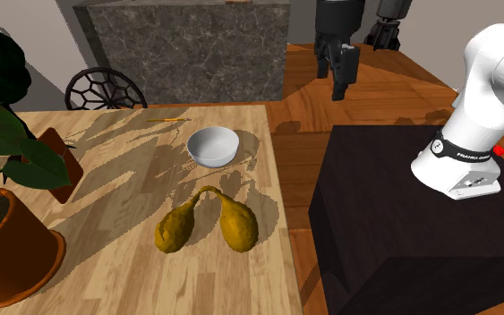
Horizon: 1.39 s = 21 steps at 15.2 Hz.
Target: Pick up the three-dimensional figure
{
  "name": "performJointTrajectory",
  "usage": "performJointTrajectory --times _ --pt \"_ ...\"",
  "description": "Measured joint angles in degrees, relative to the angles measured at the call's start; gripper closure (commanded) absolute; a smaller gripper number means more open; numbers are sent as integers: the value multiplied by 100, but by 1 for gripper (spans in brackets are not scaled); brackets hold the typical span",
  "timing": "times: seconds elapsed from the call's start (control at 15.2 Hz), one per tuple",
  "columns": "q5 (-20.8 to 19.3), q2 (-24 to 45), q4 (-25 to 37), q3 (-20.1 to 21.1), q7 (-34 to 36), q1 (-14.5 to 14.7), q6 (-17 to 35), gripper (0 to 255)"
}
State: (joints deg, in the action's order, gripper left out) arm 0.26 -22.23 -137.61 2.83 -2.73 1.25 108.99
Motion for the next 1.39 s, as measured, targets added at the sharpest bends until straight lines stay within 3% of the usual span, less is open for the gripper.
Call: performJointTrajectory --times 0.73,1.39 --pt "48 2469 1284 47 -72 35 1222 0" --pt "45 4776 3305 89 -136 98 1533 0"
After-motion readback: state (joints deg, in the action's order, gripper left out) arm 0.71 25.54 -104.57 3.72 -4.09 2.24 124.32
